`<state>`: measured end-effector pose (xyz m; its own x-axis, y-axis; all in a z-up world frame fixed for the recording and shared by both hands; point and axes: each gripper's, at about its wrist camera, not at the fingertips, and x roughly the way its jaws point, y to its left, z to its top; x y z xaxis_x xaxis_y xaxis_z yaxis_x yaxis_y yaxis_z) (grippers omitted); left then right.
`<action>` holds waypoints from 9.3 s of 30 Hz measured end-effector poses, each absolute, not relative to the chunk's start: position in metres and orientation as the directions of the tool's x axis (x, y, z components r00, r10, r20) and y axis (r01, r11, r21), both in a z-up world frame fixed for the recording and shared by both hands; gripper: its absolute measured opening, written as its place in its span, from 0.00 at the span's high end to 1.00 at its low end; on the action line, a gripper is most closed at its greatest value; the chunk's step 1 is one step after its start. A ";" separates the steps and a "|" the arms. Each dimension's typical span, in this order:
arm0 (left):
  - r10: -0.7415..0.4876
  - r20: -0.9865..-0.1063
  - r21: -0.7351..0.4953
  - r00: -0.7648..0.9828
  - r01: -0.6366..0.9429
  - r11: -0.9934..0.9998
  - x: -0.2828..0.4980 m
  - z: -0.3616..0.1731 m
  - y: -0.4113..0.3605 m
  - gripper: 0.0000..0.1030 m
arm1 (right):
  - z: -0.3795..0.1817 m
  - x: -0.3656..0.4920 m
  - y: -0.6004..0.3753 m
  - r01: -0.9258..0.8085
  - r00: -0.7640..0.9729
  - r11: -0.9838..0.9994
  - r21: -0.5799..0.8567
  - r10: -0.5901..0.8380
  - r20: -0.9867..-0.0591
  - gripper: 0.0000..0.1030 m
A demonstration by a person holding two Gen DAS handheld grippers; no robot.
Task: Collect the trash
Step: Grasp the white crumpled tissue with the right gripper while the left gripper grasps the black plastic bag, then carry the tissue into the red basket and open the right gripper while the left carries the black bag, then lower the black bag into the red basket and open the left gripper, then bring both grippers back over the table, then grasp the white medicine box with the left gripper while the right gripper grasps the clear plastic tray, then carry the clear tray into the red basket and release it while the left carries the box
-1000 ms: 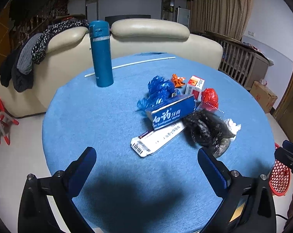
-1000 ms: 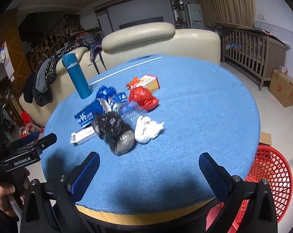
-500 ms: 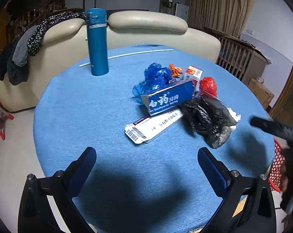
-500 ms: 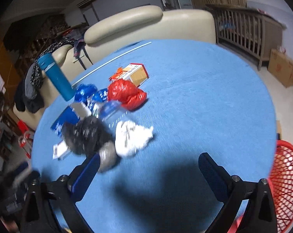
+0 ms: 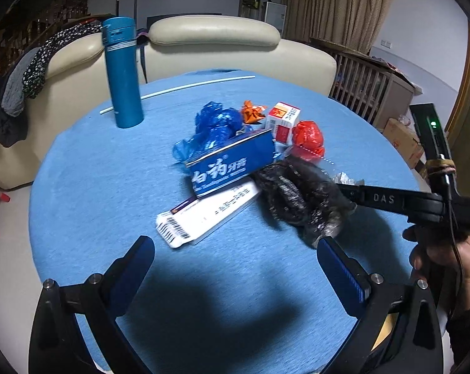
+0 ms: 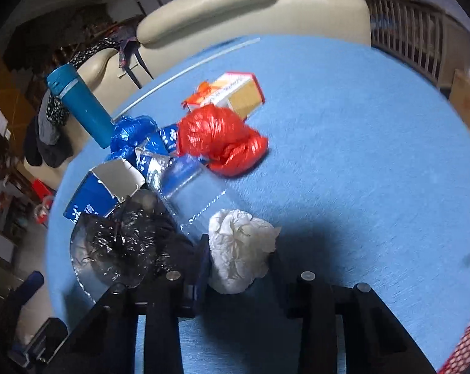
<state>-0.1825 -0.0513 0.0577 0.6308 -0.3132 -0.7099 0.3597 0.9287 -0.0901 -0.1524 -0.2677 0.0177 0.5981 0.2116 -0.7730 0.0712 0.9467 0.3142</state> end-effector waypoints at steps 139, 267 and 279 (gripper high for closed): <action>-0.322 -0.780 -0.042 0.537 0.468 0.883 -0.161 0.045 -0.086 0.22 | 0.040 -0.355 -0.419 0.343 0.723 0.851 0.398 0.032 -0.690 0.35; -0.426 -0.744 0.069 0.515 0.693 0.718 -0.243 0.097 -0.233 0.56 | 0.075 -0.375 -0.468 0.334 0.821 0.850 0.407 -0.050 -0.568 0.48; -0.450 -0.762 0.081 0.466 0.758 0.648 -0.263 0.088 -0.278 0.56 | 0.043 -0.405 -0.512 0.449 0.769 0.800 0.398 -0.120 -0.628 0.47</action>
